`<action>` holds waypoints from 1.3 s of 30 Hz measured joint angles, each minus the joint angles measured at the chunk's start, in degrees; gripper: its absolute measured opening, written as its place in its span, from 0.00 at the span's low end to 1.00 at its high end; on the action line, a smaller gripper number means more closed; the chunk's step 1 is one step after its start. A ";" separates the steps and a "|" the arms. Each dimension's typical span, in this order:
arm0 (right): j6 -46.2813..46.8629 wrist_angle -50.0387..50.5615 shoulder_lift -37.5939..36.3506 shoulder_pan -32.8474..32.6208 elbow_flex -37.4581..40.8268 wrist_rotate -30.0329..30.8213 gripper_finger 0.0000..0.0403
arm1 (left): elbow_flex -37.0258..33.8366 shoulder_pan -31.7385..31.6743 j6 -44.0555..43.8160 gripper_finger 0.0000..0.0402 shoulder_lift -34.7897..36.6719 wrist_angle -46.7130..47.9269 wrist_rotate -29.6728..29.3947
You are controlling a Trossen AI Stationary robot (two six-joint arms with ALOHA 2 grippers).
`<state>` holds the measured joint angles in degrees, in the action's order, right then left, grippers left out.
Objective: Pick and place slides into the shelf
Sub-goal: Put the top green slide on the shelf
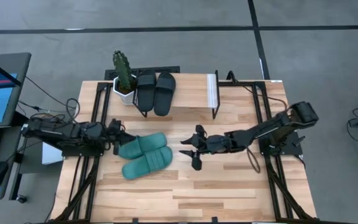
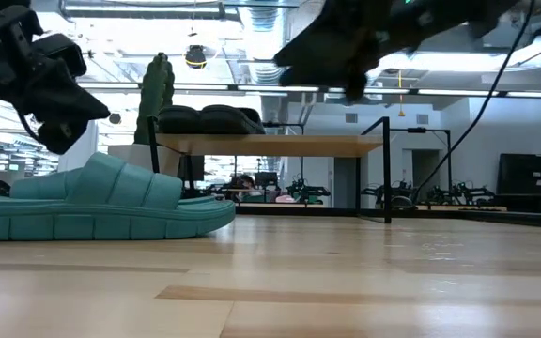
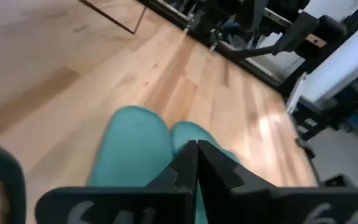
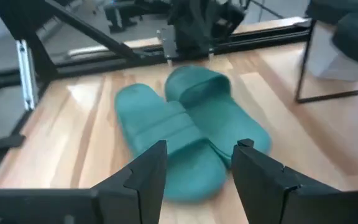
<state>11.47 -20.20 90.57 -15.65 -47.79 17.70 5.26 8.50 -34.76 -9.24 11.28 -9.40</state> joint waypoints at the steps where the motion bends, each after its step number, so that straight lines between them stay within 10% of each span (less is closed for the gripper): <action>1: -0.69 1.49 -1.02 -0.64 0.00 1.78 0.41 | -0.53 1.83 -1.16 0.00 -0.19 -1.37 -1.61; 12: 1.48 20.31 -7.61 -10.55 0.00 29.08 0.41 | -1.07 28.77 -8.48 0.00 -3.07 -7.14 -37.17; 23: 13.82 33.84 -8.86 -17.08 0.02 45.25 0.40 | -0.13 48.85 -7.85 0.00 -20.66 -26.06 -62.79; 28: 17.20 35.39 -8.86 -17.72 0.02 46.70 0.40 | 4.88 52.44 -7.31 0.00 -29.48 -26.29 -65.75; 39: 20.22 36.45 -8.38 -17.72 0.02 45.34 0.39 | 19.31 53.43 -7.15 0.00 -42.20 -4.59 -50.36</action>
<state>31.69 16.25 82.19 -33.36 -47.77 63.04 24.57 61.93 -41.91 -51.45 6.70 -59.76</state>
